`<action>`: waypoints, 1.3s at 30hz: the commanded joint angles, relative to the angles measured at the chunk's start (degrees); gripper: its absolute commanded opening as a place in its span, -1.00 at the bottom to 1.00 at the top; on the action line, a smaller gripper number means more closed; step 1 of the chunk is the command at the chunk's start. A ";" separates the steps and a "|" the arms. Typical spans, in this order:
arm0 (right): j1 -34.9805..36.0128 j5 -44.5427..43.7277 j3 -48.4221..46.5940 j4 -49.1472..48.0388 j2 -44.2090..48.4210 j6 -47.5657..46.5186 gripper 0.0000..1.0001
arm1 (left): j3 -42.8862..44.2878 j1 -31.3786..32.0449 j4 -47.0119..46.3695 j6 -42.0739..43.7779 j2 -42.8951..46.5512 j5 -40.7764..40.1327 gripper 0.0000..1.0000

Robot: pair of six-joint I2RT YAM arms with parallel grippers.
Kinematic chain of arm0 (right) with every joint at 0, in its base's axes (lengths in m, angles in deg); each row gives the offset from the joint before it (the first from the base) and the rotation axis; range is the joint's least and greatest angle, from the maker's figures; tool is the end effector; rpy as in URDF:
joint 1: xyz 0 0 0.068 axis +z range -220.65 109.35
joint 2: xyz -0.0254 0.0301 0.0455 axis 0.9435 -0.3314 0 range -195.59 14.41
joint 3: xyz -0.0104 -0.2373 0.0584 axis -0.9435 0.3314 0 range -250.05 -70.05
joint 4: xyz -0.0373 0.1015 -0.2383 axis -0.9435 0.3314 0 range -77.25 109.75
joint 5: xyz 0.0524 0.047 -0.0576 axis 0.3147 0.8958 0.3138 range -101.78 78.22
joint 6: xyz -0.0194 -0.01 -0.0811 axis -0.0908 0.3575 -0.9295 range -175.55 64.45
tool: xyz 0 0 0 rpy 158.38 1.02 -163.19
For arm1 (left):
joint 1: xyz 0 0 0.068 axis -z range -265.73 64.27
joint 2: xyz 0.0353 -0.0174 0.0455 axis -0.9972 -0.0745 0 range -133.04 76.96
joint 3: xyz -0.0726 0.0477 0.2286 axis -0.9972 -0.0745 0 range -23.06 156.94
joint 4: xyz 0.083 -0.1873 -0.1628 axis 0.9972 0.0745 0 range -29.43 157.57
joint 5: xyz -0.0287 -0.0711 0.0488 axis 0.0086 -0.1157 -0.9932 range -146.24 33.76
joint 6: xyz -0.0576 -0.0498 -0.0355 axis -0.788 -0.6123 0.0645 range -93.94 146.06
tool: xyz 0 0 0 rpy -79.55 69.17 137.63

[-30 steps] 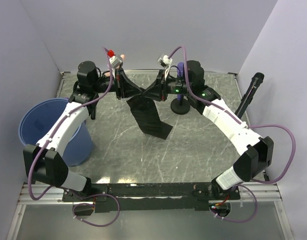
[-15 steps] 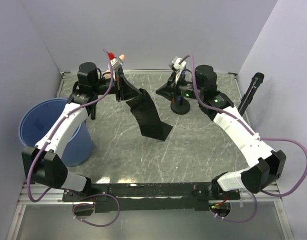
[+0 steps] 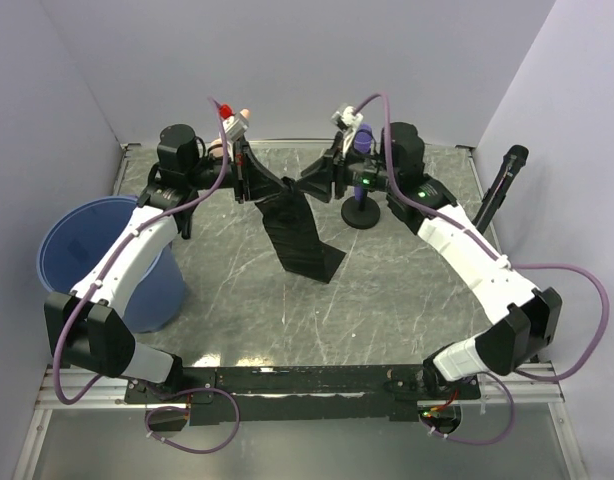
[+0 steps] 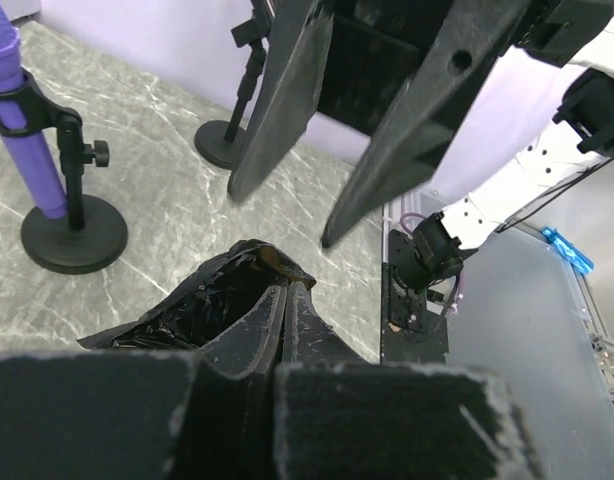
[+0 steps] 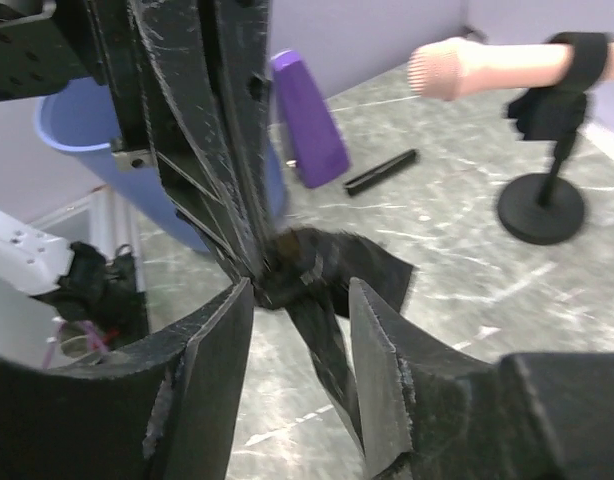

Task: Put the trash bags into the trash bin
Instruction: Unfold the trash bag at the center of the board.

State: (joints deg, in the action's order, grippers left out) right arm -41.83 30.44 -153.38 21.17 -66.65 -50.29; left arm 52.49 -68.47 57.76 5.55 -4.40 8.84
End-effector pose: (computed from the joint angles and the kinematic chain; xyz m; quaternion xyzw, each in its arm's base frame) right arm 0.2863 0.2140 0.4013 -0.3773 0.6303 0.4388 0.5175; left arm 0.3045 -0.1645 0.3748 0.3527 0.6218 -0.5570 0.4227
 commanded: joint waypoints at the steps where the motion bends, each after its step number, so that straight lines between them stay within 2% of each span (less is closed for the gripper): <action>1: 2.29 1.82 -3.50 -3.24 -2.52 3.01 -0.04 | 1.18 0.50 -2.20 -0.41 0.85 0.75 -0.99; 4: 2.30 1.64 -3.68 -3.50 -3.49 2.57 -0.19 | 1.53 0.50 -1.24 0.30 1.03 0.66 -0.99; 6: 2.29 2.43 -3.94 -3.42 -3.76 1.60 -0.38 | 1.27 0.50 -0.80 0.56 1.12 0.58 -0.99; 9: 2.29 3.05 -3.77 -3.07 -3.58 0.90 -0.56 | 1.01 0.50 -0.62 0.91 1.38 0.40 -0.99; 12: 2.29 3.05 -3.07 -2.01 -2.97 -1.21 -1.00 | 1.18 0.41 -0.36 1.35 1.29 0.31 -0.99; 18: 0.89 -3.89 0.09 1.33 -0.07 -6.56 -1.00 | 1.53 0.15 4.20 4.86 2.00 -1.00 -0.99; 39: -5.35 -11.45 7.39 5.55 10.91 -16.50 -1.00 | 2.59 -2.49 16.96 15.85 3.75 -7.77 -0.99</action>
State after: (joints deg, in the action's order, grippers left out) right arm -45.70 21.26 -147.37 26.61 -59.17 -64.26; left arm 52.56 -69.91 72.80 18.38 -3.48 2.74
